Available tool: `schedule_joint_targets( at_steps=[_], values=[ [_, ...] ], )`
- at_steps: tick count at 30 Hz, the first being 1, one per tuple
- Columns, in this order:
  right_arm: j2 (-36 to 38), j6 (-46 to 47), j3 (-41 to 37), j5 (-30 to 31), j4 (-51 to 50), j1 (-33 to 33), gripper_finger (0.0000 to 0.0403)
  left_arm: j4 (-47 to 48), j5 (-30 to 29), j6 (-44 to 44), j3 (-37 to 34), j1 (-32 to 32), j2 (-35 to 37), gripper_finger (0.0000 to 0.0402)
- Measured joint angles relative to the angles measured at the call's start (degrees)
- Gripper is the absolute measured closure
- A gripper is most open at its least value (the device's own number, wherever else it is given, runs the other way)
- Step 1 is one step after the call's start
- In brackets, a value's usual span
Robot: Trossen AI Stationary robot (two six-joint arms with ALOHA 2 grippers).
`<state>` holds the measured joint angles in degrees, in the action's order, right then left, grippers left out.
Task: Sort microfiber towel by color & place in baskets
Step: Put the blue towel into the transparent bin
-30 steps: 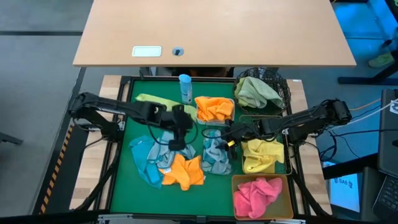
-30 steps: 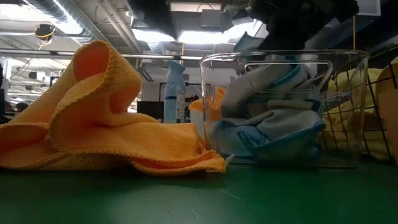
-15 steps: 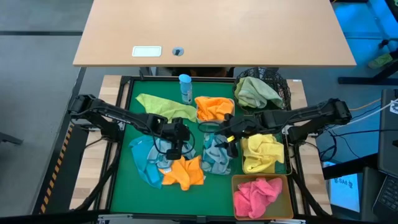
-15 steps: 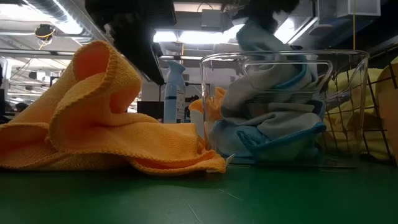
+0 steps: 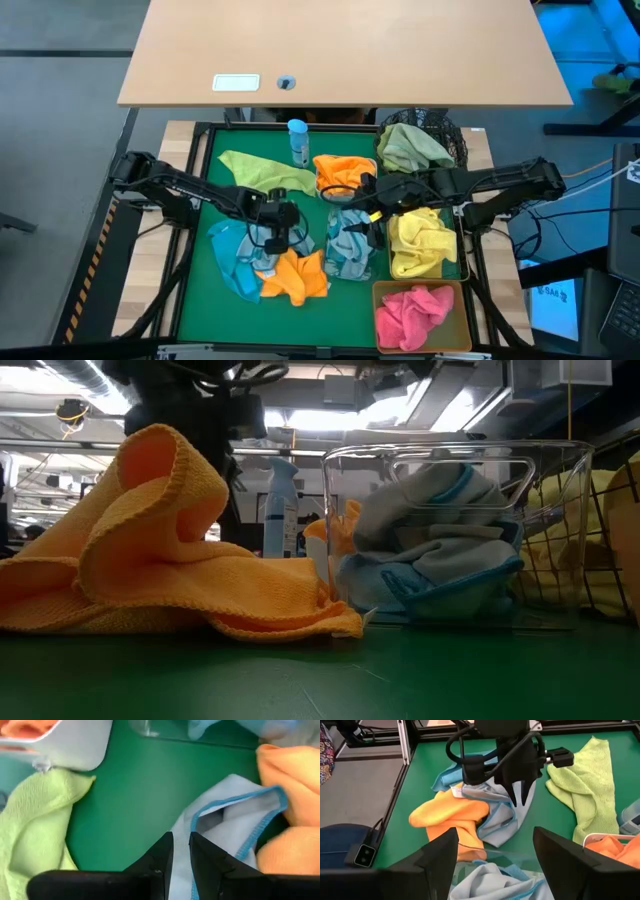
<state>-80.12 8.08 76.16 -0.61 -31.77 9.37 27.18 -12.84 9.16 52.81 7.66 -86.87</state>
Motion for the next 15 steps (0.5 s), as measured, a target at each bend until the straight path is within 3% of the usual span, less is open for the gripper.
schedule_joint_targets(
  at_steps=[4, 15],
  values=[
    [0.00, 0.00, 0.00, -0.01, -1.17, 0.00, 0.0146, -0.33, 0.69, 2.82, -1.00, -0.63, -0.22, 0.0335],
    [0.00, 0.00, 0.00, -0.01, -1.99, 0.00, 0.0146, -4.42, 4.16, 4.21, -1.80, -0.40, -0.24, 0.0260]
  ],
)
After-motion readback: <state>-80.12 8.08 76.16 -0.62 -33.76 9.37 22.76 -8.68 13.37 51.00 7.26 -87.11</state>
